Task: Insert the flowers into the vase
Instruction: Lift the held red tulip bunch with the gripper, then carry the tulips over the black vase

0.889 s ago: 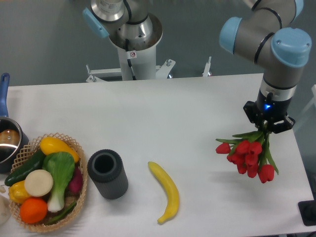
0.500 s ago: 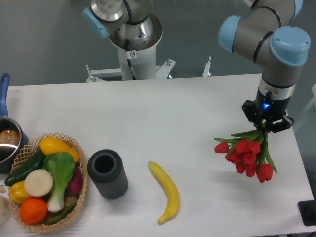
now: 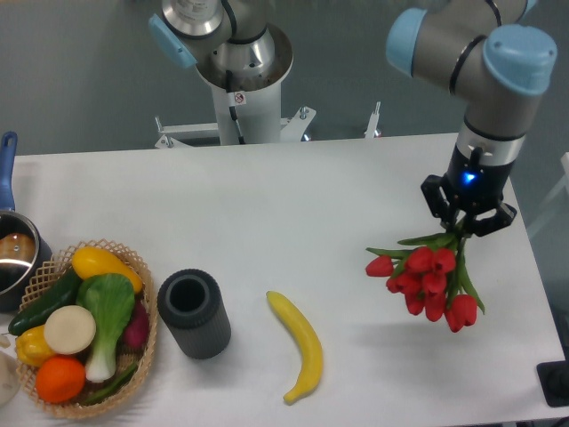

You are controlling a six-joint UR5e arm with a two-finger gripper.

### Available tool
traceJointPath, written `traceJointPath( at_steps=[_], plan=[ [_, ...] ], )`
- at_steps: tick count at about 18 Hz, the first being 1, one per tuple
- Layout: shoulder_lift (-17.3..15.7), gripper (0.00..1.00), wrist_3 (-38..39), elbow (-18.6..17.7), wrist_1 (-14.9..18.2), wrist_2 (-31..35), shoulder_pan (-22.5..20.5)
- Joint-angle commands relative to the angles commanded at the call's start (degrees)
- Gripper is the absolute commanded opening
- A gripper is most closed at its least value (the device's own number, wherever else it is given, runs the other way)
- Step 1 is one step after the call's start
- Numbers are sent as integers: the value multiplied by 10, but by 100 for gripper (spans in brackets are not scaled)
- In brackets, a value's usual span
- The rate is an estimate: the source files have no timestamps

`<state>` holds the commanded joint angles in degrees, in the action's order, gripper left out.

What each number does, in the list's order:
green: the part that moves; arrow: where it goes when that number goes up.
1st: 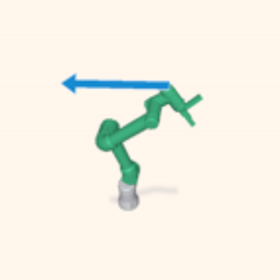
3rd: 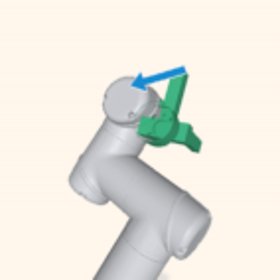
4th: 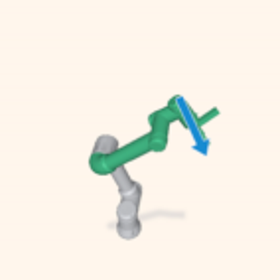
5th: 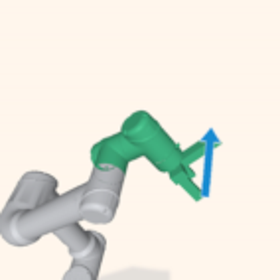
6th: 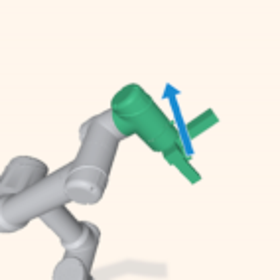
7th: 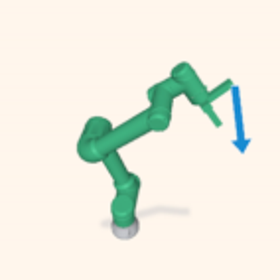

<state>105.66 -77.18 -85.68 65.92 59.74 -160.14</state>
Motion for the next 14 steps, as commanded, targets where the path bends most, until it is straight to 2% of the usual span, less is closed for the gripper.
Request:
traceJointPath(
  at_steps=[4,5,8,11,14],
  plan=[
    [-21,0,64,-9,0,-112,4],
    [-22,0,84,-13,0,-166,10],
    [-23,0,136,-16,-15,-275,17],
    [-23,0,180,-17,-51,-310,34],
    [-22,0,198,-17,-71,-337,63]
  ],
)
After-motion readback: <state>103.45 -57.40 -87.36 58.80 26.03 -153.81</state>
